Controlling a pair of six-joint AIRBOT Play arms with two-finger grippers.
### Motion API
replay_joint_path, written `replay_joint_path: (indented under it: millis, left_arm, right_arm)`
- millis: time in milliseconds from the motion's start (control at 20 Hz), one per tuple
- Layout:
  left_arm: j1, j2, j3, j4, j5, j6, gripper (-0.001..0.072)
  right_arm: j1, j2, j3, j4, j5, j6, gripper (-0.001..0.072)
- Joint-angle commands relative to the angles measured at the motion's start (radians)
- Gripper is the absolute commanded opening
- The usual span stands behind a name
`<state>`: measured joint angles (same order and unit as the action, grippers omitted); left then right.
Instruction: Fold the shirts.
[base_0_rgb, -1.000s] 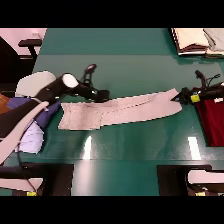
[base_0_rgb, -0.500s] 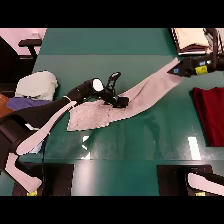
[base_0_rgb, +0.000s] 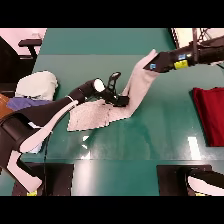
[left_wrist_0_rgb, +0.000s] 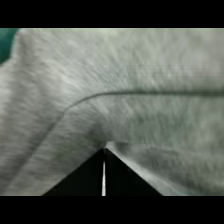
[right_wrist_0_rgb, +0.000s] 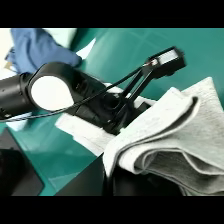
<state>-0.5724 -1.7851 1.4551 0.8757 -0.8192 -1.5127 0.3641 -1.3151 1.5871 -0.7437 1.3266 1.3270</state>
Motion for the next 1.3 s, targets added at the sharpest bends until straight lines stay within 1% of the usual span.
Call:
replay_joint_path:
  millis: [0, 50, 150, 250, 300, 350, 400, 450, 500, 550, 600, 650, 750, 900, 950, 1000, 1050, 1100, 1250]
  left_arm:
    - [0.095, 0.100, 0.007, 0.109, -0.065, 0.000, 0.0022]
    - [0.148, 0.164, 0.007, 0.163, -0.093, -0.002, 0.0022]
    - [0.265, 0.307, 0.007, 0.261, -0.144, -0.002, 0.0023]
    - [0.380, 0.448, 0.007, 0.323, -0.169, -0.002, 0.0023]
    - [0.434, 0.514, 0.007, 0.348, -0.169, -0.002, 0.0023]
    - [0.478, 0.570, 0.007, 0.369, -0.169, -0.002, 0.0023]
    - [0.518, 0.621, 0.007, 0.380, -0.169, -0.002, 0.0023]
    - [0.550, 0.658, 0.007, 0.380, -0.169, -0.002, 0.0024]
    - [0.576, 0.689, 0.007, 0.379, -0.169, -0.002, 0.0023]
    - [0.592, 0.710, 0.007, 0.380, -0.170, -0.002, 0.0023]
    - [0.602, 0.724, 0.007, 0.379, -0.171, -0.002, 0.0023]
    - [0.604, 0.729, 0.007, 0.378, -0.175, -0.002, 0.0023]
    - [0.604, 0.730, 0.006, 0.377, -0.208, -0.002, 0.0023]
    - [0.604, 0.730, 0.006, 0.377, -0.238, -0.002, 0.0023]
    - [0.604, 0.730, 0.006, 0.376, -0.242, -0.002, 0.0024]
    - [0.604, 0.730, 0.006, 0.373, -0.245, -0.002, 0.0024]
    - [0.603, 0.730, 0.006, 0.372, -0.244, -0.002, 0.0024]
    - [0.603, 0.729, 0.006, 0.370, -0.241, -0.002, 0.0023]
    - [0.603, 0.729, 0.006, 0.361, -0.237, -0.002, 0.0023]
  right_arm:
    - [0.091, -0.027, 0.005, 0.053, -0.053, -0.002, 0.0012]
    - [0.128, -0.042, 0.005, 0.066, -0.071, -0.013, 0.0013]
    - [0.228, -0.081, 0.005, 0.110, -0.130, -0.067, 0.0013]
    - [0.349, -0.142, 0.005, 0.151, -0.214, -0.108, 0.0015]
    - [0.407, -0.180, 0.005, 0.170, -0.252, -0.129, 0.0031]
    - [0.466, -0.222, 0.005, 0.185, -0.284, -0.162, 0.0201]
    - [0.513, -0.259, 0.005, 0.193, -0.309, -0.194, 0.0410]
    - [0.552, -0.295, 0.005, 0.198, -0.326, -0.204, 0.0577]
    - [0.574, -0.324, 0.005, 0.194, -0.323, -0.206, 0.0633]
    - [0.575, -0.341, 0.005, 0.190, -0.299, -0.206, 0.0627]
    - [0.559, -0.350, 0.004, 0.181, -0.262, -0.204, 0.0563]
    - [0.534, -0.349, -0.001, 0.147, -0.229, -0.189, 0.0522]
    - [0.457, -0.314, -0.059, 0.057, -0.193, -0.162, 0.0522]
    - [0.278, -0.225, -0.227, -0.080, -0.195, -0.088, 0.0522]
    - [0.212, -0.202, -0.284, -0.106, -0.199, -0.069, 0.0523]
    - [0.140, -0.186, -0.339, -0.104, -0.201, -0.063, 0.0540]
    - [0.078, -0.184, -0.378, -0.095, -0.198, -0.047, 0.0622]
    - [0.023, -0.190, -0.413, -0.069, -0.198, -0.042, 0.0654]
    - [-0.052, -0.251, -0.443, -0.014, -0.190, -0.043, 0.0652]
